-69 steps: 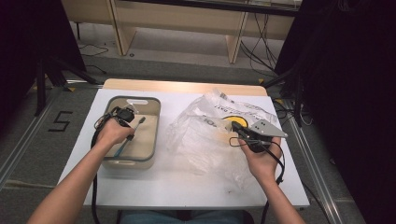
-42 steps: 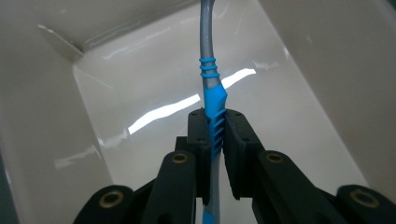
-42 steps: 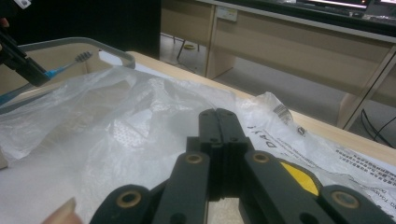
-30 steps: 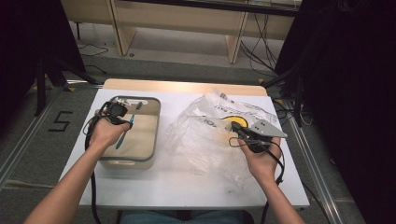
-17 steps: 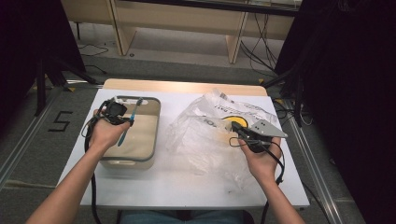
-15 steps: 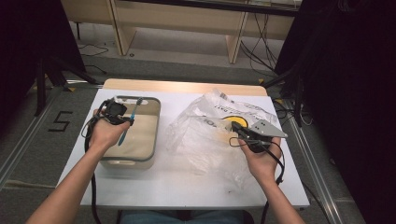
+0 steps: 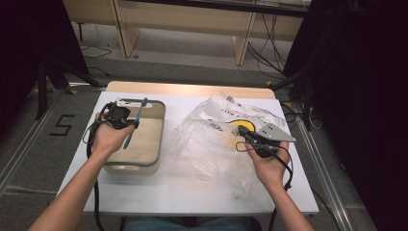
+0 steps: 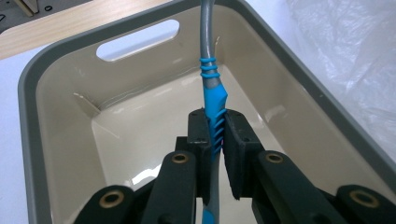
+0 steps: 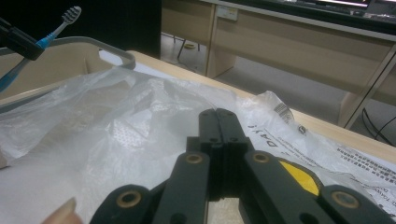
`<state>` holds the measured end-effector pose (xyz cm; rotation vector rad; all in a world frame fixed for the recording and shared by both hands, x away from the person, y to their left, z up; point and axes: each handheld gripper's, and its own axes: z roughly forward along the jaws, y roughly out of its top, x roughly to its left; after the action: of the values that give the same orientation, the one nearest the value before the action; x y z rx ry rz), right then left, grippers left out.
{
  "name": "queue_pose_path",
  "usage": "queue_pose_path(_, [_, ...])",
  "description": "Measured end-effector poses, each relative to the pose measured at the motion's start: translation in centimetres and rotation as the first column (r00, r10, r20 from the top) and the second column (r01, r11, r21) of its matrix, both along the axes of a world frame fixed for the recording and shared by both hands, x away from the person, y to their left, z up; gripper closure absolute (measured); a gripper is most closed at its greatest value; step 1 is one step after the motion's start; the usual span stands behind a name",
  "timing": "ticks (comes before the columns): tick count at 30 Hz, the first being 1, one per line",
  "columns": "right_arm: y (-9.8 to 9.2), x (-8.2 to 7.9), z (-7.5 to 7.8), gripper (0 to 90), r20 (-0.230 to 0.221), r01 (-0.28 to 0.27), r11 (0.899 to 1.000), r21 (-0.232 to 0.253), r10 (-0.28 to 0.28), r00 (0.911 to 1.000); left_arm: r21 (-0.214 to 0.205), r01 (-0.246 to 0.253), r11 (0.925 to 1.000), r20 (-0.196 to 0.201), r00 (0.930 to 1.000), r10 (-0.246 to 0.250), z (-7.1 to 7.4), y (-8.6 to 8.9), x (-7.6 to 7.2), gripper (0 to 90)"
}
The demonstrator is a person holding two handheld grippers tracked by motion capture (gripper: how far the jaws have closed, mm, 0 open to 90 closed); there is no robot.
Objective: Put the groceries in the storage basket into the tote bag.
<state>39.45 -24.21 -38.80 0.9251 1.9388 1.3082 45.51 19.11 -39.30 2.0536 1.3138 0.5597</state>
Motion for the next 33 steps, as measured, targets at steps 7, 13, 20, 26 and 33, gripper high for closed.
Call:
queue_pose_path(7, [0.0, 0.0, -0.1, 90.0, 0.001, -0.001, 1.0, -0.002, 0.001, 1.0, -0.016, 0.016, 0.9997, 0.024, 0.9996, -0.015, 0.7, -0.3, -0.7, 81.2])
queue_pose_path(13, [0.1, 0.0, -0.1, 90.0, 0.002, -0.002, 1.0, -0.003, 0.002, 1.0, -0.025, 0.026, 0.9994, 0.037, 0.999, -0.025, 1.1, -0.6, -1.3, 81.2])
queue_pose_path(20, [0.0, 0.0, 0.0, 90.0, 0.001, -0.001, 1.0, -0.002, 0.001, 1.0, -0.03, 0.045, 0.9985, 0.044, 0.9981, -0.043, 1.5, -0.9, -1.9, 81.2])
queue_pose_path(26, [0.1, 0.0, -0.1, 90.0, 0.002, -0.002, 1.0, -0.002, 0.002, 1.0, -0.035, 0.061, 0.9976, 0.059, 0.9965, -0.059, 1.9, -1.4, -2.4, 81.2])
queue_pose_path(33, [0.1, 0.0, -0.1, 90.0, 0.002, -0.003, 1.0, -0.002, 0.003, 1.0, -0.051, 0.084, 0.9952, 0.064, 0.9947, -0.081, 2.3, -2.1, -3.1, 81.2])
